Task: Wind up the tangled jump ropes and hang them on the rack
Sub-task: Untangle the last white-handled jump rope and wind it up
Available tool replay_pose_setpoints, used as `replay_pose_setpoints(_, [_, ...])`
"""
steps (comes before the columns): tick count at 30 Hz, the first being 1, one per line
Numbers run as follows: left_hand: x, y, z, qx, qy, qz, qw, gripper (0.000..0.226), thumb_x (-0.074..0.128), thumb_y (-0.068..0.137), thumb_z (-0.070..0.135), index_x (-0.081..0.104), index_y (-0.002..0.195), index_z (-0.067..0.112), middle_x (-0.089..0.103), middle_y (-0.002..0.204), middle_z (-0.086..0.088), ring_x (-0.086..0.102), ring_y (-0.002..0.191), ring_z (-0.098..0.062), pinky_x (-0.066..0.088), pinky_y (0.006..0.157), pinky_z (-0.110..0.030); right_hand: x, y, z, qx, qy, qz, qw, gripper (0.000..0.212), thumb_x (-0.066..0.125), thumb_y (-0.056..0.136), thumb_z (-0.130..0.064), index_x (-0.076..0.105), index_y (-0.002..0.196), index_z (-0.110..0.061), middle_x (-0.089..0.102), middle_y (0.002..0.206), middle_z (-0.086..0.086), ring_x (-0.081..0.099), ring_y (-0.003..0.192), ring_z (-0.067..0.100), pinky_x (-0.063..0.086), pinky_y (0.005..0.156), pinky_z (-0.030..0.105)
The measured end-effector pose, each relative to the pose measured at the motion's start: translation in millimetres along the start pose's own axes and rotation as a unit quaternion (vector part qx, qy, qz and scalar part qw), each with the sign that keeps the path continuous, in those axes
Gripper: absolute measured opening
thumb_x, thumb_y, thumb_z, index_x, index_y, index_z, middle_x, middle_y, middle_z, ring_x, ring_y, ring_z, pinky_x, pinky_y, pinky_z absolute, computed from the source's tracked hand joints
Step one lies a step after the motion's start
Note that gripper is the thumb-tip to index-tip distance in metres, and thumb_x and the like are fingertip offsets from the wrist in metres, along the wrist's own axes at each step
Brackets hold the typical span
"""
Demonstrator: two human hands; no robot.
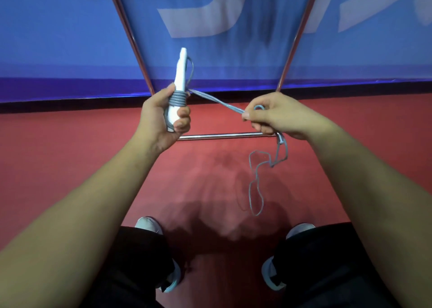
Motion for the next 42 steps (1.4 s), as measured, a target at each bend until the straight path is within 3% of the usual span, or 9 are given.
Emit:
replay_pose_setpoints(6, [-7, 4, -4, -0.014, 0.084, 0.048, 0.995, 0.025, 0.047, 0.098, 0.038, 0.055, 0.094, 0.015, 0.044, 0.057, -0.004, 0.034, 0.038, -0.014, 0.017, 0.042, -0.023, 0, -1, 4, 0.015, -0.006, 0.014, 1.0, 0.01, 0.065, 0.095, -0.015, 0.065, 0.089, -0.007, 0.06, 0.068, 0.011, 0.042, 0.041, 0.01, 0.036, 0.042, 0.021])
replay_pose_setpoints(11, [-5, 4, 1, 0.026, 0.097, 0.042, 0.994, 0.016, 0.046, 0.101, 0.026, 0.049, 0.114, 0.018, 0.05, 0.065, -0.001, 0.042, 0.041, -0.013, 0.02, 0.041, -0.022, -1, -5, 10, 0.047, -0.053, -0.045, 0.996, 0.019, 0.078, 0.084, -0.028, 0.068, 0.083, -0.012, 0.056, 0.06, 0.004, 0.044, 0.045, 0.013, 0.037, 0.044, 0.024])
replay_pose_setpoints(16, [-7, 5, 4, 0.033, 0.109, 0.057, 0.992, 0.009, 0.046, 0.102, 0.026, 0.051, 0.102, 0.019, 0.05, 0.068, -0.005, 0.043, 0.041, -0.014, 0.021, 0.042, -0.023, -4, -5, 6, 0.046, -0.078, -0.025, 0.996, 0.015, 0.072, 0.09, -0.024, 0.066, 0.102, -0.018, 0.052, 0.054, 0.006, 0.043, 0.04, 0.013, 0.04, 0.042, 0.022])
replay_pose_setpoints(20, [-16, 10, 5, 0.049, 0.132, 0.072, 0.987, 0.013, 0.049, 0.101, 0.032, 0.052, 0.103, 0.019, 0.052, 0.07, -0.006, 0.044, 0.045, -0.015, 0.027, 0.042, -0.022, 0, -8, 0, 0.044, -0.15, -0.048, 0.987, 0.017, 0.072, 0.089, -0.032, 0.068, 0.092, -0.016, 0.049, 0.048, -0.003, 0.045, 0.041, 0.013, 0.041, 0.044, 0.021])
replay_pose_setpoints(24, [-23, 11, 10, 0.08, 0.149, 0.101, 0.98, 0.013, 0.054, 0.101, 0.031, 0.052, 0.1, 0.019, 0.058, 0.078, -0.002, 0.056, 0.058, -0.013, 0.039, 0.046, -0.022, 5, -13, 1, 0.074, -0.121, -0.071, 0.987, 0.005, 0.064, 0.089, -0.003, 0.067, 0.09, -0.006, 0.06, 0.058, -0.001, 0.063, 0.055, 0.018, 0.052, 0.052, 0.024])
replay_pose_setpoints(28, [-32, 13, 11, 0.09, 0.262, 0.131, 0.952, 0.01, 0.062, 0.098, 0.032, 0.059, 0.096, 0.022, 0.066, 0.072, 0.0, 0.06, 0.062, -0.019, 0.041, 0.055, -0.028, 5, -18, -10, 0.064, -0.044, -0.089, 0.993, 0.021, 0.052, 0.082, 0.008, 0.069, 0.093, 0.004, 0.055, 0.056, 0.009, 0.038, 0.04, 0.014, 0.029, 0.04, 0.02])
replay_pose_setpoints(34, [-29, 15, -2, 0.107, 0.514, 0.099, 0.845, 0.023, 0.074, 0.09, 0.025, 0.056, 0.103, 0.02, 0.071, 0.085, -0.007, 0.069, 0.061, -0.019, 0.057, 0.053, -0.033, 17, -22, -33, -0.033, 0.039, -0.079, 0.996, 0.017, 0.067, 0.089, -0.013, 0.07, 0.086, 0.003, 0.036, 0.057, 0.007, 0.026, 0.048, 0.013, 0.02, 0.046, 0.023])
replay_pose_setpoints(39, [-10, 6, -23, 0.038, 0.807, 0.005, 0.59, 0.045, 0.073, 0.078, 0.058, 0.053, 0.112, 0.035, 0.059, 0.088, 0.006, 0.066, 0.091, -0.029, 0.05, 0.074, -0.036, 25, -14, -39, -0.075, 0.067, -0.04, 0.994, 0.025, 0.056, 0.1, -0.018, 0.069, 0.09, 0.0, 0.034, 0.047, -0.008, 0.024, 0.043, 0.007, 0.022, 0.042, 0.017])
replay_pose_setpoints(42, [13, -4, -38, 0.034, 0.842, -0.028, 0.538, 0.059, 0.067, 0.066, 0.08, 0.053, 0.102, 0.036, 0.062, 0.089, 0.007, 0.063, 0.099, -0.025, 0.046, 0.075, -0.034, 23, -10, -35, -0.077, 0.113, -0.036, 0.99, 0.031, 0.049, 0.104, -0.021, 0.062, 0.094, 0.005, 0.031, 0.049, -0.008, 0.019, 0.045, 0.007, 0.019, 0.043, 0.019])
Point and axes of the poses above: each hand's wrist, its own y-axis towards the middle knuckle, its own x-axis out of the palm, z = x × y, the point moved 4 cm from there along y, towards the middle knuckle
